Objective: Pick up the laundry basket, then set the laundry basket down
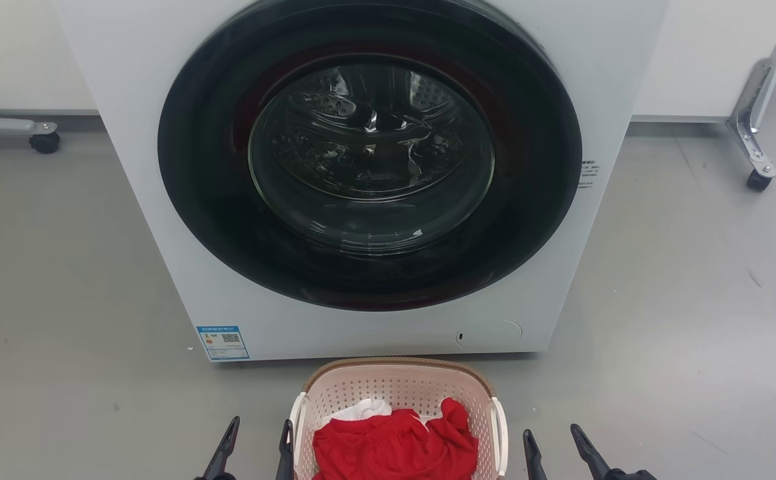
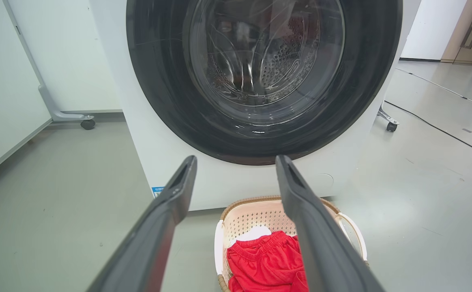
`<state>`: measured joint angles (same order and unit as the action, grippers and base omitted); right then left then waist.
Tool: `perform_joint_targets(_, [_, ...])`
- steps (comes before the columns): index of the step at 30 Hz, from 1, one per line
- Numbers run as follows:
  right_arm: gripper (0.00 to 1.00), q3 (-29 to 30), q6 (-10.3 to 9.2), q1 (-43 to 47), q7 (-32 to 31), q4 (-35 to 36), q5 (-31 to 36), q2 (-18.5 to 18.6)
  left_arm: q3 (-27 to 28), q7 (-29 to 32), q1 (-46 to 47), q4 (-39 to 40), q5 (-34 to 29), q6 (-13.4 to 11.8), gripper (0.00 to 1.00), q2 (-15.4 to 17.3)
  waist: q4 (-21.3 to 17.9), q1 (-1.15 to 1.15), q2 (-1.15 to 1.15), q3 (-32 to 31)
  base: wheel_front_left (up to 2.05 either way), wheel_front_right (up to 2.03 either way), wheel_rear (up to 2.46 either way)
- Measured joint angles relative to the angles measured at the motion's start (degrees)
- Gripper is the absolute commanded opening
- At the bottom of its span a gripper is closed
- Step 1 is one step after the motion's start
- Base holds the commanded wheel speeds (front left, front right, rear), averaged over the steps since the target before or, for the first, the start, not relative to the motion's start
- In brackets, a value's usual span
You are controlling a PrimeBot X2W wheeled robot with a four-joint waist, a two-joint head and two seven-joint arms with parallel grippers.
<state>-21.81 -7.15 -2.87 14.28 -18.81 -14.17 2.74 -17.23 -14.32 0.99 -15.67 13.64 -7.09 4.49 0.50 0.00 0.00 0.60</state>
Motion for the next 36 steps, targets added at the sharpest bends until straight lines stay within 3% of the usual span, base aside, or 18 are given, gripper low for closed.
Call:
perform_joint_targets(19, [1.00, -0.10, 0.00, 0.19, 0.00, 0.81, -0.65, 0.00, 0.68, 0.00, -0.02, 0.09, -0.08, 0.02, 1.00, -0.34, 0.01, 0.00, 0.00, 1.40, 0.00, 0.00, 0.00])
perform_joint_targets(36, [1.00, 1.69, 0.00, -9.65, 0.01, -2.23, -0.42, 0.04, 2.27, 0.00, 8.19, -1.47, -0.08, 0.98, 1.00, -0.40, -0.69, 0.01, 0.00, 11.45, 0.00, 0.00, 0.00])
